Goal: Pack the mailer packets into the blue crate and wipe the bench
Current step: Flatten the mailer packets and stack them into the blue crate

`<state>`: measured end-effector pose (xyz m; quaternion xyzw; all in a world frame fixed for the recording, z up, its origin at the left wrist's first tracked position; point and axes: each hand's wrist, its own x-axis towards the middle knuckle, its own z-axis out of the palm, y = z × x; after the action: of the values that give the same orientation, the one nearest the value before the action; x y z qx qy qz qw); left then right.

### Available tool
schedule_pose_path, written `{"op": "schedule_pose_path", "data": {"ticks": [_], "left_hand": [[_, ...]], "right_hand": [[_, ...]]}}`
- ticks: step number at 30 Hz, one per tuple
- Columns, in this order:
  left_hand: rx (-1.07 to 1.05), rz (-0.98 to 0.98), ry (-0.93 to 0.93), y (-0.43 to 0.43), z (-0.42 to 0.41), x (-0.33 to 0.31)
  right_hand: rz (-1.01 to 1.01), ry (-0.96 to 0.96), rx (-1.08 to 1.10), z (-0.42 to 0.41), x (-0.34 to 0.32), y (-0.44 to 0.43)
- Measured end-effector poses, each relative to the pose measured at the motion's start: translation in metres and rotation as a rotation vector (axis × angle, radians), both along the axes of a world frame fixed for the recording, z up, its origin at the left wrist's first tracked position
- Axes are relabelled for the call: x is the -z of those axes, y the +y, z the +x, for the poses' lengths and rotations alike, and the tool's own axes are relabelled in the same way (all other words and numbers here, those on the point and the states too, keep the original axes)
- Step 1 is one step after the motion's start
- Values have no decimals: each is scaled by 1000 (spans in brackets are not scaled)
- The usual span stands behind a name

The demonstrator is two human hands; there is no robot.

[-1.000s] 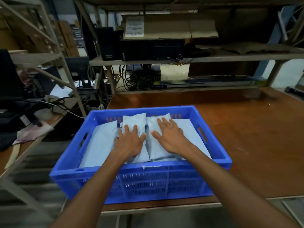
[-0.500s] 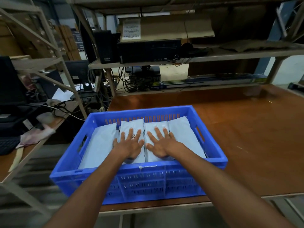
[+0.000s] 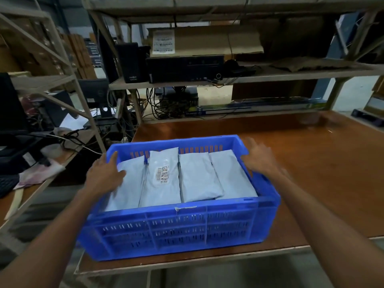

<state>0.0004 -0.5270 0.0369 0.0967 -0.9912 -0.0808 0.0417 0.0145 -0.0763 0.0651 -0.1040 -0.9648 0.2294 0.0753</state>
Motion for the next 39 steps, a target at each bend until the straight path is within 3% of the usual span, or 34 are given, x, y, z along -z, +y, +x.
{"op": "schedule_pose_path", "data": {"ticks": [5,9,14,18,27,33,39], "left_hand": [[5,143,20,-18,8,-6],[-26,202,5,-29,11,-9],[-50,395,-32,-46,-1,4],[-65,682,-57,-38,6,-1],[-33,809,-104,-37,12,0],[142,877,-75,32,14,-9],[435,933,-82,197,18,-36]], "right_hand": [[-311,-114,-41,-5,14,2],[-427,-128,-34,-8,16,2],[-451,-162,-46,-7,23,5],[-472,-155,-42,-11,30,7],[-462,-166,-68,7,22,7],[-455,-44,12,73,7,75],[-464,189,267,205,-14,211]]}}
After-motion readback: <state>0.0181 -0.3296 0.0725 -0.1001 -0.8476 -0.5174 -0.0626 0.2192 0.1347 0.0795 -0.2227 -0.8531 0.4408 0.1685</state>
